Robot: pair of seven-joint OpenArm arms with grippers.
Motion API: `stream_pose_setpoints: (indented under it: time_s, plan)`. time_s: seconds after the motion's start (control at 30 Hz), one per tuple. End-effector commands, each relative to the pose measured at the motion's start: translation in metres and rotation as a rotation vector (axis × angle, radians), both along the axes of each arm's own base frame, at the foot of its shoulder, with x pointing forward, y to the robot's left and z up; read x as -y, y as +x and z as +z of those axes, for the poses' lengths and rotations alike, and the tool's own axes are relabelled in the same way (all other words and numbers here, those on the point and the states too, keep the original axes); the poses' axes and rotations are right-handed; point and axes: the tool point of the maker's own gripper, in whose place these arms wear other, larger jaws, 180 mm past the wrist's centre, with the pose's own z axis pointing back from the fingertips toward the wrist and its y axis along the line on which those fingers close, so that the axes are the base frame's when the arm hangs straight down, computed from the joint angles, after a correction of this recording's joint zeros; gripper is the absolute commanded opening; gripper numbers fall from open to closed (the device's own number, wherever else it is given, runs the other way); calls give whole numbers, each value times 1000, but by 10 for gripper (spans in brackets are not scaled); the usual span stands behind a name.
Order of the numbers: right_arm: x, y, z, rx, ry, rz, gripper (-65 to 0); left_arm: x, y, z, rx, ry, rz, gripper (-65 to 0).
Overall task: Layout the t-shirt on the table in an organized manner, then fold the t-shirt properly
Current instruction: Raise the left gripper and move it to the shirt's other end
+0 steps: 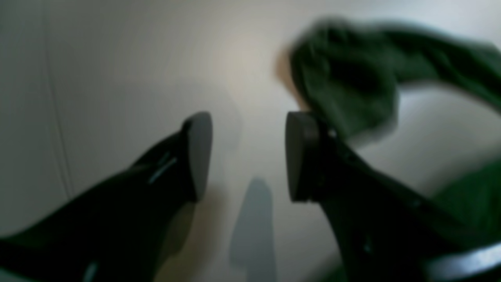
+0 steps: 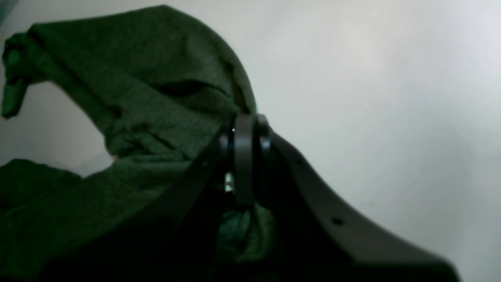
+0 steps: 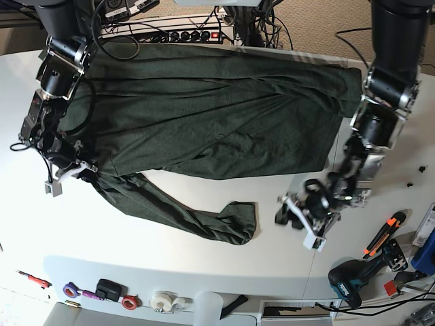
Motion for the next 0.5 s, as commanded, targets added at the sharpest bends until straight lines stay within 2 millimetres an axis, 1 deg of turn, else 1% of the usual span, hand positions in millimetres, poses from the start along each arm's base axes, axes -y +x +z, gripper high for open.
stream_pose_setpoints:
  time_s: [0.0,0.07,0.13,0.2,0.3,0.4,0.47]
  plan:
    - [9,15,23,57,-17,-11,-650,-8,15,26,39,-35,14,-336]
    - [9,20,28,71,-17,-10,-650,-20,9,27,-23,-68,13,-336]
    - [7,23,31,80,-14,-10,-650,-37,6,34,-55,-103,25,-336]
    - [5,24,31,80,-8,-7,-650,-60,6,42,-65,-117,52,-337]
    - [2,23,29,74,-4,-4,-650,-98,1,48,-92,-106,101,-336]
    - [0,24,28,74,1,-1,-650,-130,-15,44,-163,-81,124,-337]
    - [-2,24,28,74,5,0,-650,-144,-33,35,-224,-79,124,-337]
